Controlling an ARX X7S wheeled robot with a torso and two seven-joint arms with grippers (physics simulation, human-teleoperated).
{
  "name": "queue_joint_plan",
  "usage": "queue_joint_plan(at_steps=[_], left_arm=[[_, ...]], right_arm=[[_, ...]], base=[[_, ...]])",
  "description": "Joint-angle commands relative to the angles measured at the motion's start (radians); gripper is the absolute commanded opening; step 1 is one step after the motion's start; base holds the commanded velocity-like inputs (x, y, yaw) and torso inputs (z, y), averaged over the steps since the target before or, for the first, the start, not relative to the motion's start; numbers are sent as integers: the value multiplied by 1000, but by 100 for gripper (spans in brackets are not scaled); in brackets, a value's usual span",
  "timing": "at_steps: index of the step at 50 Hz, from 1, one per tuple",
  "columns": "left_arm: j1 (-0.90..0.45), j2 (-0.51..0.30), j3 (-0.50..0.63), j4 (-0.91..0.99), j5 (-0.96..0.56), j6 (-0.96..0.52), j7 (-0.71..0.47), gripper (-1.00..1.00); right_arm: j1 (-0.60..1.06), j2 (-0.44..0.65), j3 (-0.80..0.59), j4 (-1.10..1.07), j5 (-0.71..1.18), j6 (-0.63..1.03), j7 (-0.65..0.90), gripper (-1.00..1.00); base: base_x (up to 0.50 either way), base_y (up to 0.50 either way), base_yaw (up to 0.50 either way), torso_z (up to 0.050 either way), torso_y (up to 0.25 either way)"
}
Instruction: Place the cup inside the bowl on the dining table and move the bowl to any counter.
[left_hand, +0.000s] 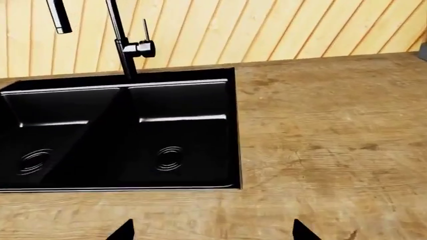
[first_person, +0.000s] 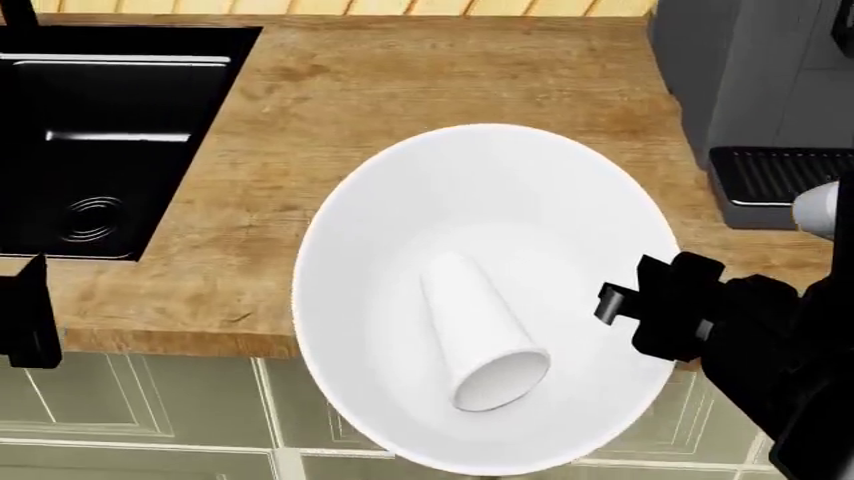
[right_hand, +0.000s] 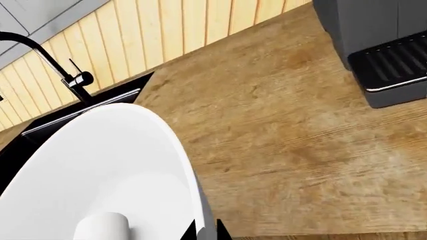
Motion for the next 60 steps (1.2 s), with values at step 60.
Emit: queue_joint_plan(at_steps=[60], left_arm=[[4,1,26,-12,12,21,-3,100]], right_arm=[[-50,-6,5,-6,28,-21,-12,-100]], base=[[438,69,0,0,1]])
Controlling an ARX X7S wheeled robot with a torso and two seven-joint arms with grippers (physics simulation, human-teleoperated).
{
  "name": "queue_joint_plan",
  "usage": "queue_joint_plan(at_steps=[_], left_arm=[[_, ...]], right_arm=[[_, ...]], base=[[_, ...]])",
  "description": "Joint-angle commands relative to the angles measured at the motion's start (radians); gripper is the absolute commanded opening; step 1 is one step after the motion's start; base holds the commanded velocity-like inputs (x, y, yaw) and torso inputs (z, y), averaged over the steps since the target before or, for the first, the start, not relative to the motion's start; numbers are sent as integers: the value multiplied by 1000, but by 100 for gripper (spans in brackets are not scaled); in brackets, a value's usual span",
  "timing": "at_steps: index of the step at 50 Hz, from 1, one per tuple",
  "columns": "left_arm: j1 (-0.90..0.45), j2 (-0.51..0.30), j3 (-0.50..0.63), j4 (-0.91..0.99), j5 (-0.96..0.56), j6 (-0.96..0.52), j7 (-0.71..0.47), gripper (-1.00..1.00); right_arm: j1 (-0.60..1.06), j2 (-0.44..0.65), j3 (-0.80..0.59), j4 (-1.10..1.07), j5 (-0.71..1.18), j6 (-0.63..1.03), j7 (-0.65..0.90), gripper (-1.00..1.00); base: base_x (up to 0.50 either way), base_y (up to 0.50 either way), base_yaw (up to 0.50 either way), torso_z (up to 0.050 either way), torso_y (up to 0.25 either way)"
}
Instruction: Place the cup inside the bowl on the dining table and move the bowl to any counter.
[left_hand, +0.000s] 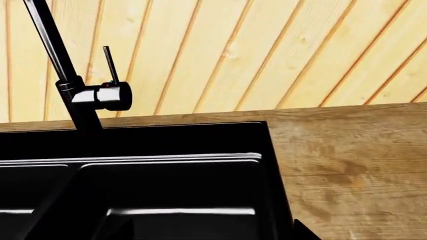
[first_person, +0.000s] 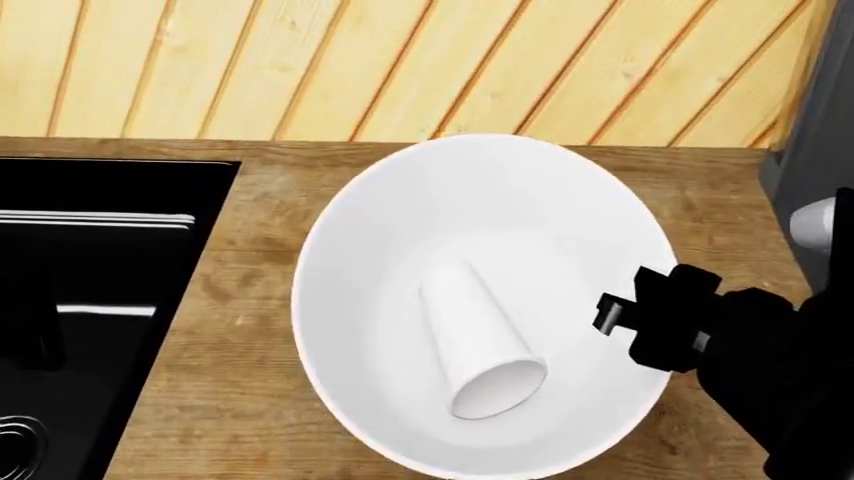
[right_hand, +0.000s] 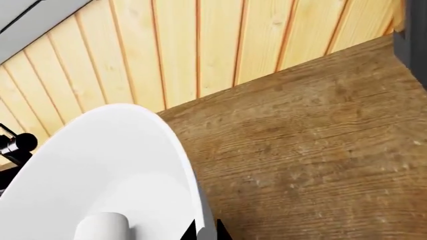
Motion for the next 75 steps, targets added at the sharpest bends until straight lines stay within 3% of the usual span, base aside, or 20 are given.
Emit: queue_joint_plan(at_steps=[1,58,59,75], left_arm=[[1,2,7,-3,3,3,-2,100],[13,-7,9,-5,-2,18,-3,100],[13,-5,12,-6,0,19,-4,100],[7,-3,19,-11,1,19,-5,100]], right_arm=[[-19,-2,2,-4,29,7,-3,-100],[-52,6,-40,16,56,37,20,-100],[-52,7,-40,15,58,37,20,100],[-43,18,-33,-1,75,39,36,100]], base=[[0,0,0,0,0],[0,0,0,0,0],[0,0,0,0,0],[0,0,0,0,0]])
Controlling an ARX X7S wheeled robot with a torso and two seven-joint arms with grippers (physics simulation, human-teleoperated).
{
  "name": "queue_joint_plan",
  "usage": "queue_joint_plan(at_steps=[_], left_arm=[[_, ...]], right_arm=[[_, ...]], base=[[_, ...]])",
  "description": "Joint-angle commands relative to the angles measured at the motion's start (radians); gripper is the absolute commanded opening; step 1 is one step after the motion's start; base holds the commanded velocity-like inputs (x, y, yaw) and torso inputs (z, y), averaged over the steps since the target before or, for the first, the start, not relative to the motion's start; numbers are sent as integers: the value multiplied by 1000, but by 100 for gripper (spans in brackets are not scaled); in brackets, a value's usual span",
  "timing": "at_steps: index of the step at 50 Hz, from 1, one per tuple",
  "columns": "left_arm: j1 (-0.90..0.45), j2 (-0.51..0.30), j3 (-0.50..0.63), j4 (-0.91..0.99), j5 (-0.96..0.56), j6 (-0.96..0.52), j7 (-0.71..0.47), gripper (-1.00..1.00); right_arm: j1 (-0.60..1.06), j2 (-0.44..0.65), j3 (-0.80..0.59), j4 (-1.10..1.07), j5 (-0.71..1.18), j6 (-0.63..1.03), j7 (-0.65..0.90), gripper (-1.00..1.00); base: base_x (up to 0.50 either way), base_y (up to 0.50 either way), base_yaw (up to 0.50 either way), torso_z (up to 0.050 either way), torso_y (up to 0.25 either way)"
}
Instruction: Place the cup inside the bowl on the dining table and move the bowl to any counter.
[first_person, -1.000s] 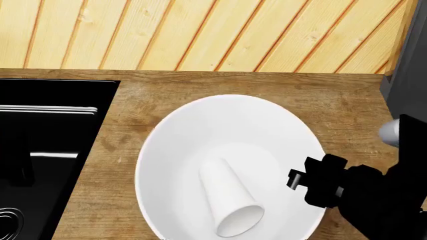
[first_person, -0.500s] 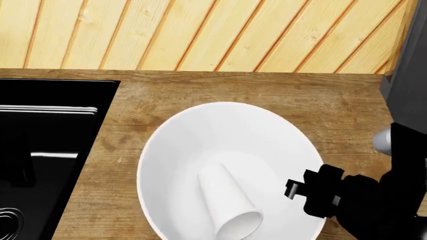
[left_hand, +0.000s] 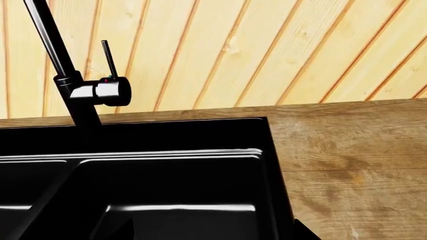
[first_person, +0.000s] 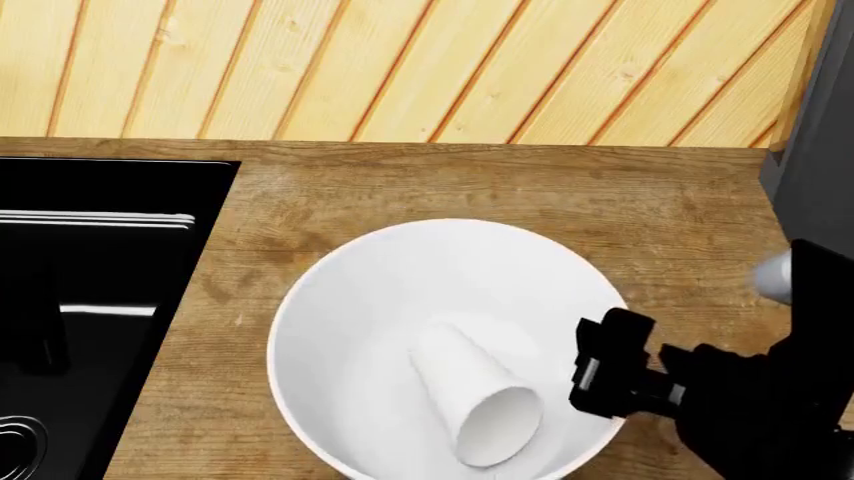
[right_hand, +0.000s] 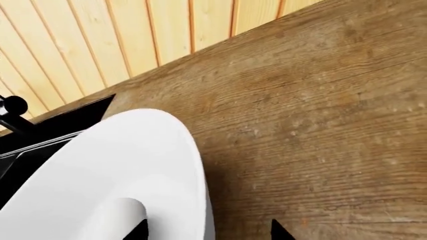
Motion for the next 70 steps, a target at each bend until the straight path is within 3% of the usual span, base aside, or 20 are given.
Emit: queue_joint_plan(at_steps=[1,6,24,36,43,49,62,64,70], left_arm=[[-7,6,8,-3,3,0,-5,100],[-22,18,19,-10,6,-3,-8,100],[-46,5,10,22,-26,-28,-23,100],[-135,-22,-19,91,-125,-130,-95,100],[-270,-5,-25,94,-214,-222,-175,100],[-389,4,-42,69,-306,-295,-246,100],[-472,-6,-47,69,-384,-343,-297,100],[-513,-12,-51,61,-415,-363,-317,100],[-572,-5,-34,49,-449,-389,-348,100]], right_arm=[[18,5,3,-8,10,1,9,100],[52,7,5,-23,14,2,24,100],[138,103,-73,-366,-406,-82,28,100],[206,152,-18,-447,-279,-33,105,100],[240,173,4,-467,-251,-28,120,100],[280,169,-2,-464,-250,-22,112,100],[324,163,-22,-458,-307,-30,76,100],[380,183,-5,-486,-207,10,143,100],[477,186,-12,-479,-138,48,188,100]], base=[[0,0,0,0,0],[0,0,0,0,0],[0,0,0,0,0],[0,0,0,0,0],[0,0,0,0,0],[0,0,0,0,0],[0,0,0,0,0],[0,0,0,0,0],[0,0,0,0,0]])
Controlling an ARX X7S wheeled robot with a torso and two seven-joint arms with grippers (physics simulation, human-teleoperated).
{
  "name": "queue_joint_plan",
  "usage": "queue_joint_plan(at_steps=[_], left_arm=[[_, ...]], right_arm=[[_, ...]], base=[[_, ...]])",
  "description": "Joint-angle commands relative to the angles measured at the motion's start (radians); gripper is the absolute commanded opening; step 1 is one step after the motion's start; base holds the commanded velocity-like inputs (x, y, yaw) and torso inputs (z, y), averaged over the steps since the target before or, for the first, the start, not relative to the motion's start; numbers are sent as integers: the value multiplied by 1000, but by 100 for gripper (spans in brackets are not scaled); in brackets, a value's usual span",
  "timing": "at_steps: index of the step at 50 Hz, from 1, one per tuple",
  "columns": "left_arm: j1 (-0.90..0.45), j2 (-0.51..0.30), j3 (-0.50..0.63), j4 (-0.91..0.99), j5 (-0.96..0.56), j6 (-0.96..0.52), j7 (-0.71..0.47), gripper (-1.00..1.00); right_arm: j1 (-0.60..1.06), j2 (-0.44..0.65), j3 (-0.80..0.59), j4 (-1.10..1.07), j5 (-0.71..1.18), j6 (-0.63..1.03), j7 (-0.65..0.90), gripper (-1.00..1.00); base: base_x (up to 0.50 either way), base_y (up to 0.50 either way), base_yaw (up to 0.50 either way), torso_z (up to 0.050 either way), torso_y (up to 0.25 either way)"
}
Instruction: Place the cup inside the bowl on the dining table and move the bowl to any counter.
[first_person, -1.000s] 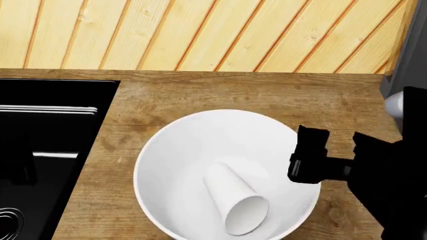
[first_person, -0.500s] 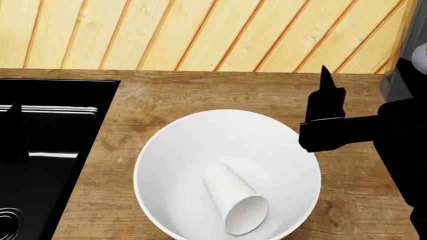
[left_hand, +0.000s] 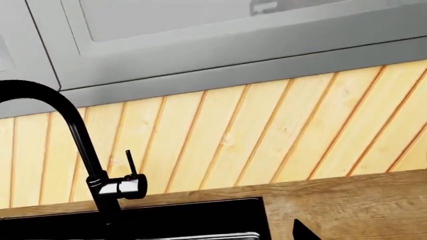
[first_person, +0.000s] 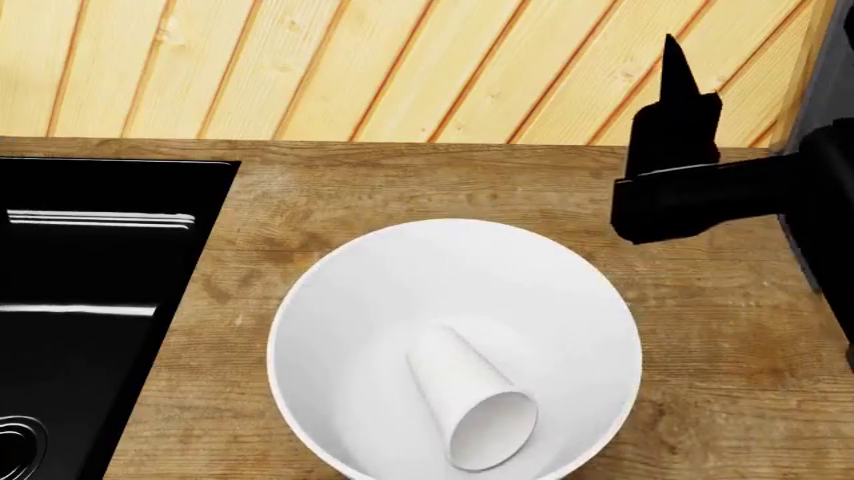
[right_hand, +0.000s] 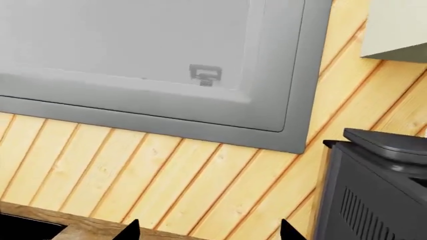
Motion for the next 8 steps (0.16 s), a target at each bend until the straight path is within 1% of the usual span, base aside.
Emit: queue_joint_plan(at_steps=[1,4,8], left_arm=[[-121,3,11,-17,-84,-62,-68,100],[-149,2,19,-27,-83,-66,-65,100],[-230,2,38,-68,-77,-79,-42,100]], right_arm=[[156,15,-3,-8,116,63,78,100],[213,11,-10,10,134,78,89,100],[287,-10,-36,52,128,99,85,100]], base=[[0,0,0,0,0],[0,0,0,0,0],[0,0,0,0,0]])
